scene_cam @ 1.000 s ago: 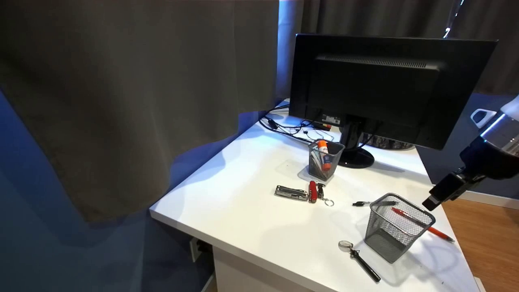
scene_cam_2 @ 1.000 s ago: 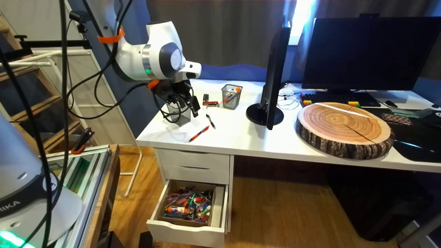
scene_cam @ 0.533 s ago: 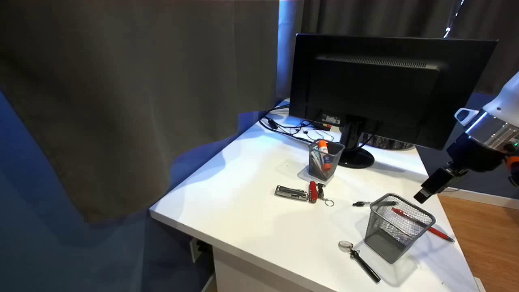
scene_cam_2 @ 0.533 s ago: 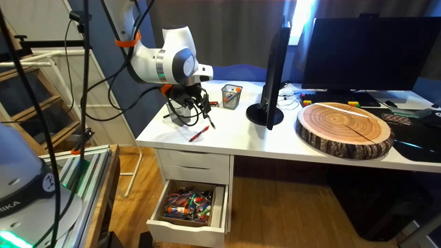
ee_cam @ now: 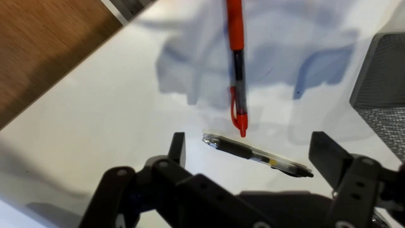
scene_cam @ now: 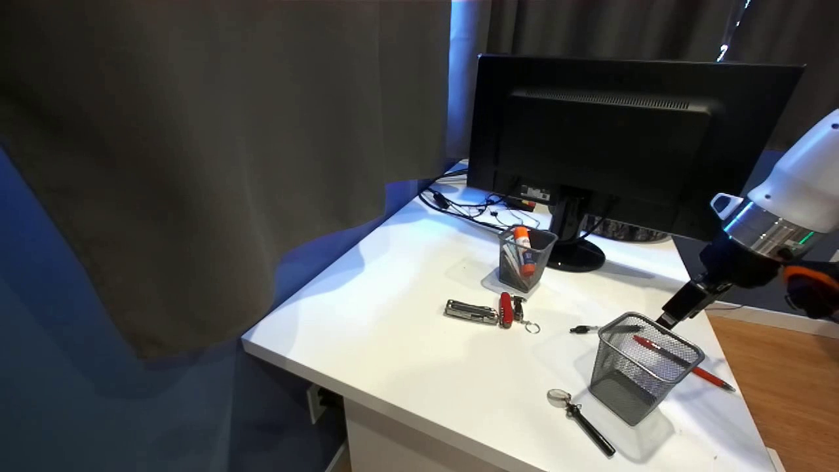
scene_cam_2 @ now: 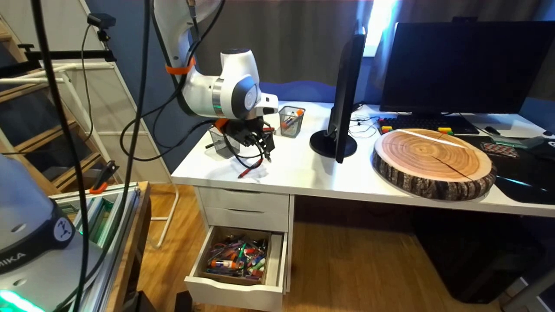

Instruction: Place the basket on the left upright

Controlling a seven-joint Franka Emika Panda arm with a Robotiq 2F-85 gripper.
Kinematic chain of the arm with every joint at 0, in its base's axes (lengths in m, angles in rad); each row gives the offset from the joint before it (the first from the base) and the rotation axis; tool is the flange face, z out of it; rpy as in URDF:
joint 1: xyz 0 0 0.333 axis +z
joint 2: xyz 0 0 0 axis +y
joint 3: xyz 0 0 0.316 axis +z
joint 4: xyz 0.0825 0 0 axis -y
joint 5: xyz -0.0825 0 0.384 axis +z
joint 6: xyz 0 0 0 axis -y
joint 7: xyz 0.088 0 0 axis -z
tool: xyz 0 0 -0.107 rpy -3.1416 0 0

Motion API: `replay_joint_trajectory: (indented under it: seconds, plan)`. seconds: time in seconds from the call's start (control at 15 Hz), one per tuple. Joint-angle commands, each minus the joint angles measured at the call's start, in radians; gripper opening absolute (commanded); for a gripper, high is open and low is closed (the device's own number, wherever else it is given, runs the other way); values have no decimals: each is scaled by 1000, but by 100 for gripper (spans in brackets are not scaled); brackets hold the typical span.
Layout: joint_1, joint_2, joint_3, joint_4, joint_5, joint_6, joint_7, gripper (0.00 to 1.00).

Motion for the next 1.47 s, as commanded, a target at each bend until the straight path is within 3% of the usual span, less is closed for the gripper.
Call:
replay_joint_trajectory:
  seconds: [0.0, 0.27, 0.33, 0.4, 0.87, 1.13, 1.2, 1.4]
  plan:
    - [41, 65, -53, 57, -30, 36, -13, 100]
    - [60, 108, -67, 85, -24, 46, -31, 99]
    - [58, 116, -63, 89, -22, 49, -36, 92]
    - [62, 124, -63, 94, -21, 50, -38, 73]
    - [62, 165, -55, 112, -17, 53, -66, 26]
    - [20, 148, -25, 96, -13, 53, -94, 1]
    - [26, 130, -11, 68, 131, 66, -221, 0]
    - [-81, 78, 116, 13, 219, 76, -335, 4]
